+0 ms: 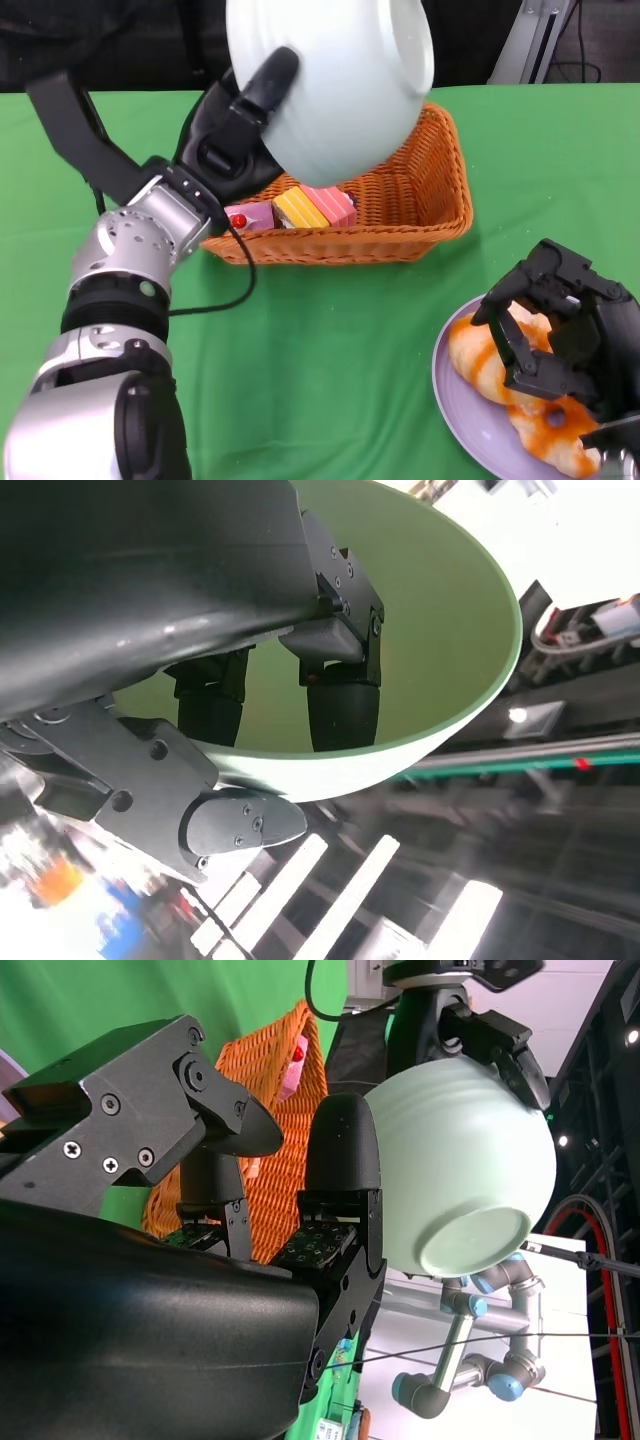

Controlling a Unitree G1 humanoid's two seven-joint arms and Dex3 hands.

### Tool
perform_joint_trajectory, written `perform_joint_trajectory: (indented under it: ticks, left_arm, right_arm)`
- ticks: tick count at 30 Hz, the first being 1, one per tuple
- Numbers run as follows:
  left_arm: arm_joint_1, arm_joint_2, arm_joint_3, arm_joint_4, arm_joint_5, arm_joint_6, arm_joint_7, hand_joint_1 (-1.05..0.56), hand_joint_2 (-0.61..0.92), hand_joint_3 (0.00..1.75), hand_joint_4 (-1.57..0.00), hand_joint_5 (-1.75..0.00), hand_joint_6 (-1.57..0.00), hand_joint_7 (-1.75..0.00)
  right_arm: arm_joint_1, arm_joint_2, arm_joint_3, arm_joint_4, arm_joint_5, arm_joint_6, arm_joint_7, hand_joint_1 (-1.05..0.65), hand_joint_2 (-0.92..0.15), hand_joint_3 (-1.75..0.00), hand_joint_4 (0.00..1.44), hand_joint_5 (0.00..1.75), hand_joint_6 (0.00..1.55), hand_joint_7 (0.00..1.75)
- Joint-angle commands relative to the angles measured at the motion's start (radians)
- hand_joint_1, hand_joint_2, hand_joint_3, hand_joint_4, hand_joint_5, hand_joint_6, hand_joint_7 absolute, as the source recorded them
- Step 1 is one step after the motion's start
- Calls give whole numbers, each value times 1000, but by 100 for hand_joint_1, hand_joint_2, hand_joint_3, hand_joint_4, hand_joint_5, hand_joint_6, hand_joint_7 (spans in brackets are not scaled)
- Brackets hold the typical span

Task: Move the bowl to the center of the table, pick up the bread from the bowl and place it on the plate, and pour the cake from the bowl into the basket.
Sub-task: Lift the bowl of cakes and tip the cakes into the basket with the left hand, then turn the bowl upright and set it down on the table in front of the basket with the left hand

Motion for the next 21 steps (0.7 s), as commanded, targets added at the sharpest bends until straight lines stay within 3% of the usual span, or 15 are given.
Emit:
perform_joint_trajectory:
  ticks: [1, 2, 3, 4, 6, 10, 13, 16, 21]
  left_arm:
    - [-4, 8, -10, -28, 12, -41, 4, -15, 75, 85, -71, -174, -78, -159]
    - [11, 15, -40, -46, 54, -105, -1, -15, 75, 85, -71, -174, -79, -158]
    - [23, 20, -62, -58, 85, -154, -5, -11, 61, 110, -73, -174, -81, -156]
    - [30, 22, -77, -66, 108, -190, -8, -9, 54, 122, -74, -174, -82, -156]
    - [35, 22, -86, -67, 121, -218, -10, -8, 48, 132, -75, -174, -83, -155]
    - [65, 43, -142, -90, 207, -364, -11, -6, 47, 132, -80, -166, -84, -149]
    - [68, 44, -149, -86, 215, -391, -12, -6, 47, 131, -79, -166, -84, -149]
    - [106, 70, -213, -112, 339, -601, 25, -9, 49, 123, -83, -160, -82, -151]
    - [120, 86, -245, -97, 391, -727, 36, -8, 49, 120, -84, -158, -82, -152]
  right_arm:
    - [-9, -16, -9, 9, 3, -8, 3, 2, -54, -109, 84, 155, 73, 130]
    - [-6, -16, -8, 4, 5, 0, 3, 2, -54, -109, 84, 155, 73, 130]
    - [-4, -17, -8, 1, 6, 5, 3, 3, -54, -109, 84, 155, 74, 130]
    - [-2, -17, -8, -2, 7, 9, 3, 3, -54, -109, 84, 155, 74, 130]
    - [-2, -18, -8, -3, 8, 11, 3, 3, -54, -109, 84, 155, 74, 129]
    - [-2, -18, -10, 4, 13, 0, 11, 3, -54, -110, 85, 155, 74, 130]
    - [-2, -17, -12, 6, 14, -1, 14, 3, -54, -110, 85, 155, 74, 129]
    - [5, -14, -10, -12, 12, 19, 6, 3, -54, -110, 84, 155, 74, 130]
    - [9, -15, -10, -20, 10, 26, 5, 3, -55, -110, 84, 156, 74, 130]
